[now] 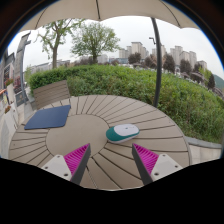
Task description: Arrange mouse
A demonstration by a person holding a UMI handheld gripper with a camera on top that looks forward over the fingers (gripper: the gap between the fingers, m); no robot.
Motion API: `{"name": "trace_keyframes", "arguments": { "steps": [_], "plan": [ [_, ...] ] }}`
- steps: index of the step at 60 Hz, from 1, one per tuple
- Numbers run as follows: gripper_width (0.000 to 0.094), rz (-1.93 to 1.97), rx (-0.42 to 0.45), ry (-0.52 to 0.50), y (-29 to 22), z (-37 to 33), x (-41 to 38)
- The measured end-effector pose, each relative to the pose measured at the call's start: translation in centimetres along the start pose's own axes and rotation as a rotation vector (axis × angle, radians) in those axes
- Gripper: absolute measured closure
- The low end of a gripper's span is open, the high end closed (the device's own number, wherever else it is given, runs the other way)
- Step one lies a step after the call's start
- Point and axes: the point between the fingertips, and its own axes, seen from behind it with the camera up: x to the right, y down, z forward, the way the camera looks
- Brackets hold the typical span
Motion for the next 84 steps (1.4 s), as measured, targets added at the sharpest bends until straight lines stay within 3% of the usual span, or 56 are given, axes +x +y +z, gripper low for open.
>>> {"name": "trace_keyframes", "arguments": {
  "steps": [48,68,70,74,77,84],
  "plan": [
    [0.0074,-0.009,-0.099,-0.04,-4.3,11.4,-0.6],
    [0.0096,-0.069,-0.129,-0.076,-3.9,12.3,-1.1],
    [0.0126,-0.071,-0.131,-0.077,-3.9,12.3,-1.1],
    [0.0395,-0.089,-0.144,-0.052,-3.9,12.4,-0.4],
    [0.0502,-0.097,-0.153,-0.026,-4.0,12.5,0.2],
    [0.0523,-0.068,-0.179,-0.008,-4.9,12.6,0.6]
  ]
}}
